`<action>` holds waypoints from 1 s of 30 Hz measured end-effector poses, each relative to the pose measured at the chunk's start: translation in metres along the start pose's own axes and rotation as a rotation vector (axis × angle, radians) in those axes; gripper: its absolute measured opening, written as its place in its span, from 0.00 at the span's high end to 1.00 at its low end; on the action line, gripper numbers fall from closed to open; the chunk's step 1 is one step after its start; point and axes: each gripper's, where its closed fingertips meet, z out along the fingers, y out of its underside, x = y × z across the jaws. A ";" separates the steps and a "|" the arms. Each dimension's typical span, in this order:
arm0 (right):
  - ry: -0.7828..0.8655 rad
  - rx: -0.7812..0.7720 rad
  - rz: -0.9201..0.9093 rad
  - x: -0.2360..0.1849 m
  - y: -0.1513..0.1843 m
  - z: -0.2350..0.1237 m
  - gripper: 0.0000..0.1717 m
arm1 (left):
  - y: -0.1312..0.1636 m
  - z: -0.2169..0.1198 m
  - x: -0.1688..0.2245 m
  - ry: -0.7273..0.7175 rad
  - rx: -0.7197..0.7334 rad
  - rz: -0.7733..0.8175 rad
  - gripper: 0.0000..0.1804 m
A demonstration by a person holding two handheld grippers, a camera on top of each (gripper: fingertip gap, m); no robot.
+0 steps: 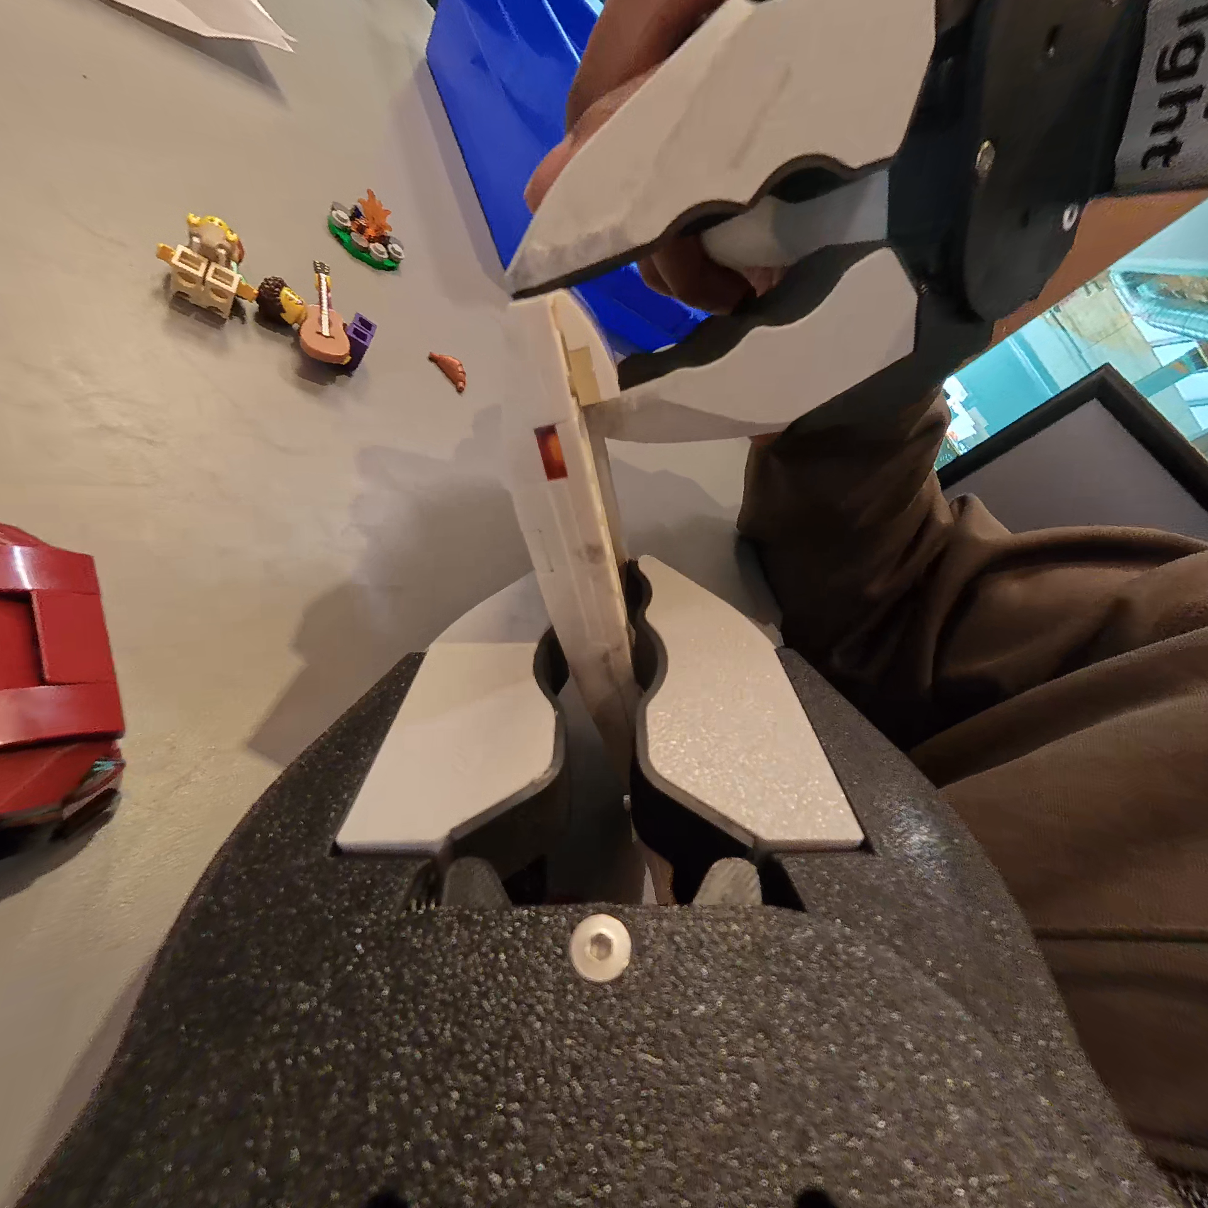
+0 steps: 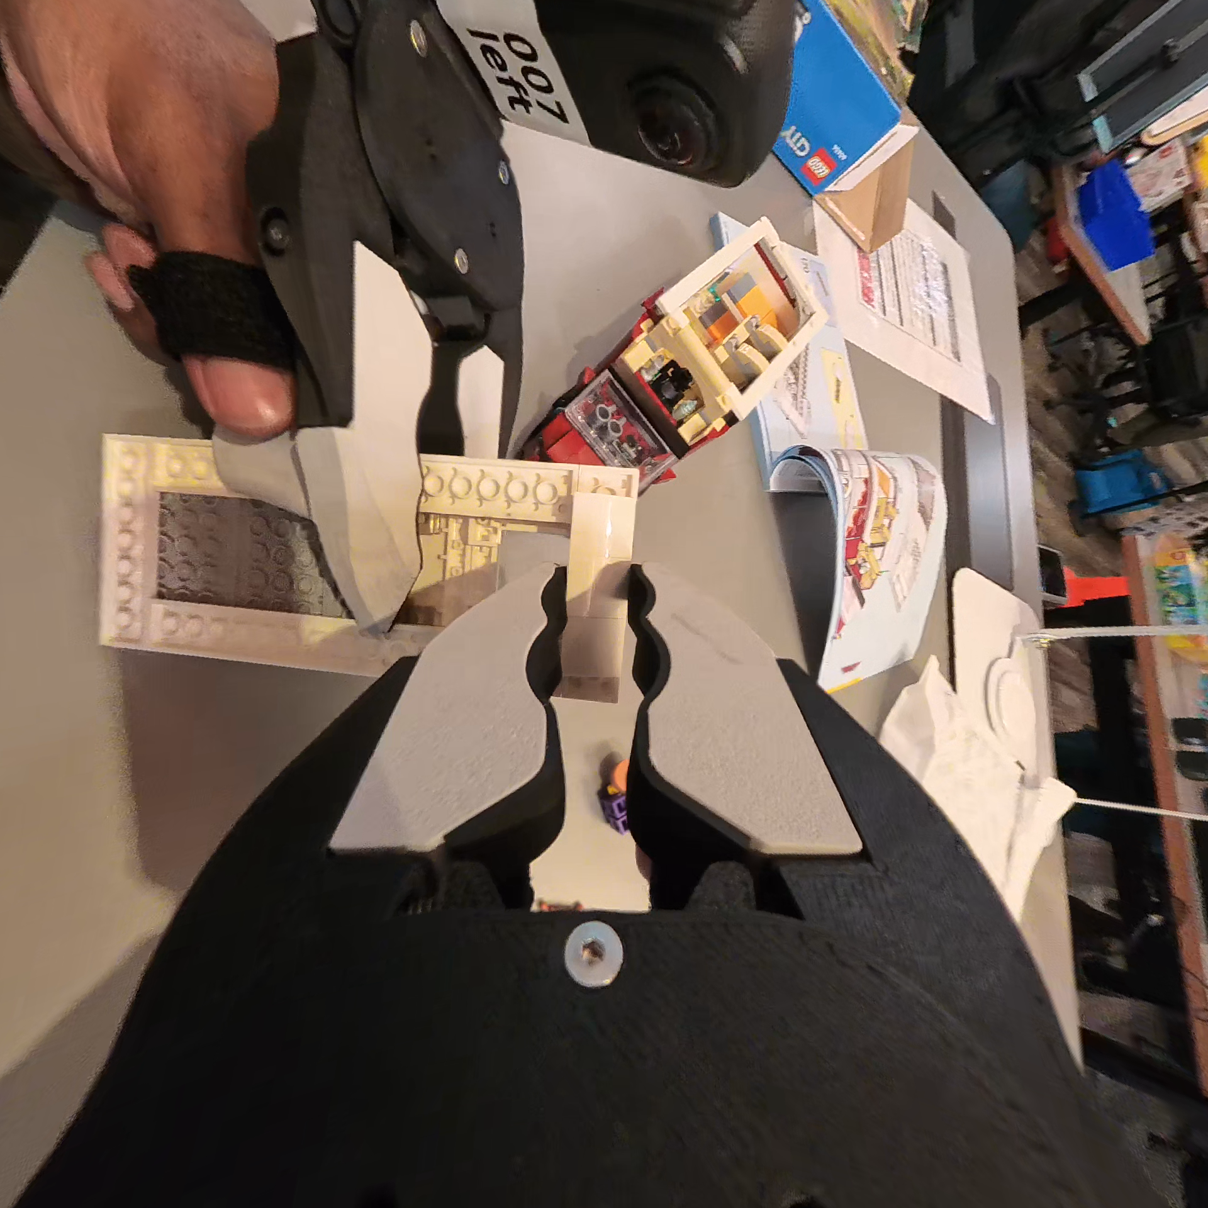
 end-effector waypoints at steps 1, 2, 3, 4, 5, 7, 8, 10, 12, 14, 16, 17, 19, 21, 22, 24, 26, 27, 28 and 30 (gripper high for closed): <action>-0.017 0.006 0.015 -0.001 0.000 -0.001 0.89 | 0.001 0.001 0.001 0.006 -0.005 0.004 0.91; -0.035 0.014 0.029 -0.002 0.000 -0.002 0.89 | 0.001 0.001 0.002 0.011 -0.011 0.008 0.91; -0.052 0.021 0.043 -0.003 0.000 -0.003 0.89 | 0.002 0.001 0.003 0.014 -0.016 0.012 0.91; -0.070 0.027 0.057 -0.004 0.000 -0.004 0.89 | 0.003 0.002 0.003 0.015 -0.021 0.016 0.91; -0.086 0.034 0.069 -0.005 0.000 -0.004 0.89 | 0.003 0.002 0.004 0.016 -0.025 0.018 0.91; -0.115 0.047 0.092 -0.006 0.001 -0.005 0.89 | 0.004 0.003 0.004 0.017 -0.032 0.021 0.91; -0.128 0.053 0.103 -0.007 0.001 -0.005 0.89 | 0.004 0.003 0.004 0.017 -0.035 0.021 0.91; -0.158 0.064 0.128 -0.008 0.001 -0.005 0.89 | 0.005 0.004 0.004 0.020 -0.040 0.020 0.91; -0.193 0.088 0.159 -0.008 -0.001 -0.008 0.89 | 0.005 0.003 0.005 0.031 -0.040 0.017 0.91; -0.216 0.101 0.183 -0.008 -0.001 -0.009 0.90 | 0.005 0.003 0.005 0.029 -0.039 0.014 0.91; -0.202 0.087 0.178 -0.007 0.002 -0.004 0.90 | 0.005 0.004 0.002 0.015 -0.040 -0.001 0.91; -0.194 0.097 0.182 -0.006 0.001 -0.003 0.90 | 0.003 0.003 0.001 0.015 -0.032 -0.007 0.91; -0.182 0.118 0.187 -0.004 -0.001 -0.004 0.89 | 0.002 0.002 0.001 0.026 -0.023 -0.021 0.91; -0.154 0.125 0.171 -0.003 0.000 -0.003 0.89 | 0.002 0.002 0.000 0.025 -0.020 -0.028 0.91; -0.135 0.123 0.157 -0.003 0.000 -0.002 0.89 | 0.001 0.002 0.000 0.022 -0.019 -0.031 0.91; -0.089 0.121 0.123 -0.002 0.001 0.000 0.89 | 0.001 0.001 -0.001 0.020 -0.015 -0.037 0.91; -0.052 0.118 0.105 -0.001 0.001 0.001 0.90 | 0.000 0.001 -0.002 0.018 -0.008 -0.044 0.91; -0.038 0.118 0.101 0.000 0.001 0.001 0.90 | 0.000 0.000 -0.003 0.018 -0.005 -0.046 0.91; -0.026 0.119 0.096 0.000 0.000 0.001 0.89 | -0.001 0.000 -0.003 0.018 -0.001 -0.049 0.91; -0.009 0.117 0.088 0.000 0.000 0.002 0.88 | -0.002 0.000 -0.003 0.019 0.004 -0.055 0.92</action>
